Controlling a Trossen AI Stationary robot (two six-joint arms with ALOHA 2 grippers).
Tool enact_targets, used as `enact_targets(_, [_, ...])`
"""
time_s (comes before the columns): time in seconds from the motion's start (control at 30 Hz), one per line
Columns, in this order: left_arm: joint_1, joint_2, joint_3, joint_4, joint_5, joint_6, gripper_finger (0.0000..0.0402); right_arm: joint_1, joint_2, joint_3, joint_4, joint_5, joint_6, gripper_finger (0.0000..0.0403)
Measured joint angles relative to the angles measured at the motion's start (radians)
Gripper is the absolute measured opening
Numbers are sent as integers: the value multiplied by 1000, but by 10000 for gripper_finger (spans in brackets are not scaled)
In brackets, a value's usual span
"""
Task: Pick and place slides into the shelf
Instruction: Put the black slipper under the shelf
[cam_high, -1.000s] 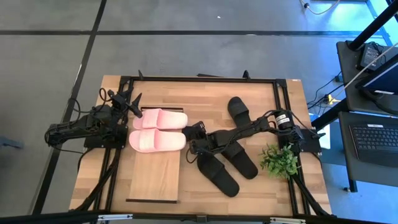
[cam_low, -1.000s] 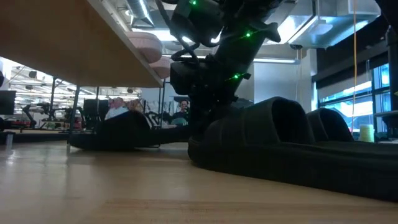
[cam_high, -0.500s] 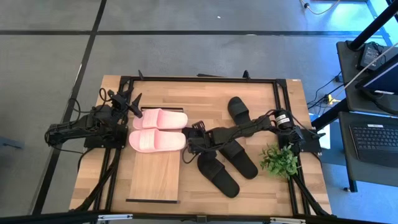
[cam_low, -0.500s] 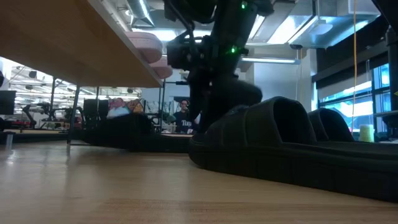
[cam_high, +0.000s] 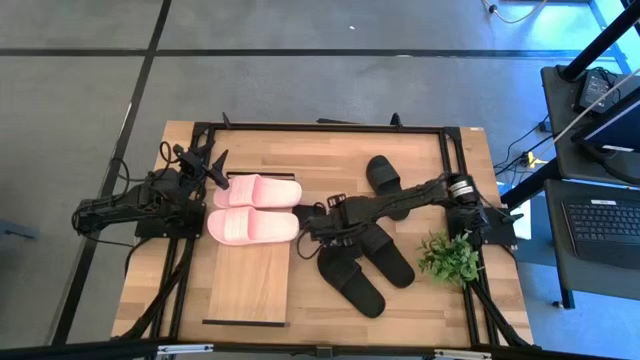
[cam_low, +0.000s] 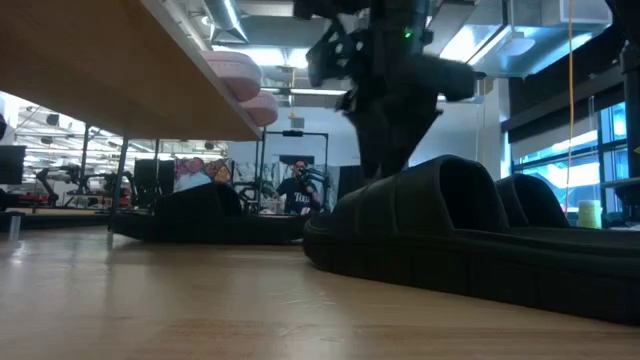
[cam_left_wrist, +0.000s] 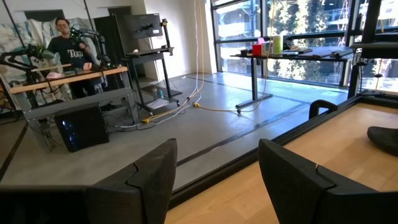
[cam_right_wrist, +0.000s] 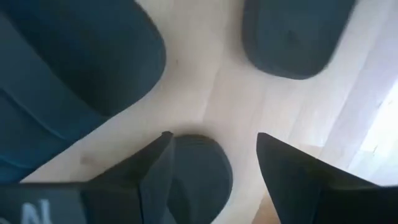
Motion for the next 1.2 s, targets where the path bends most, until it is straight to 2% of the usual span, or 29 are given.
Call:
enact_targets(0.17, [0, 0, 0, 0, 0, -21, 217, -37, -128, -133, 108, 3, 52, 227])
enact_targets(0.3, [0, 0, 0, 0, 0, -22, 217, -76, -215, -232, 325, 2, 84, 227])
enact_targets(0.4, [0, 0, 0, 0, 1, -22, 217, -103, -220, -287, 455, -20, 81, 227])
enact_targets(0.57, [0, 0, 0, -1, 0, -23, 217, -146, -206, -390, 573, -135, 80, 227])
enact_targets(0.8, [0, 0, 0, -7, 0, -24, 217, -166, -202, -510, 729, -140, 126, 227])
enact_targets(1.2, [0, 0, 0, -9, 0, -25, 217, -171, -203, -622, 950, -140, 100, 227])
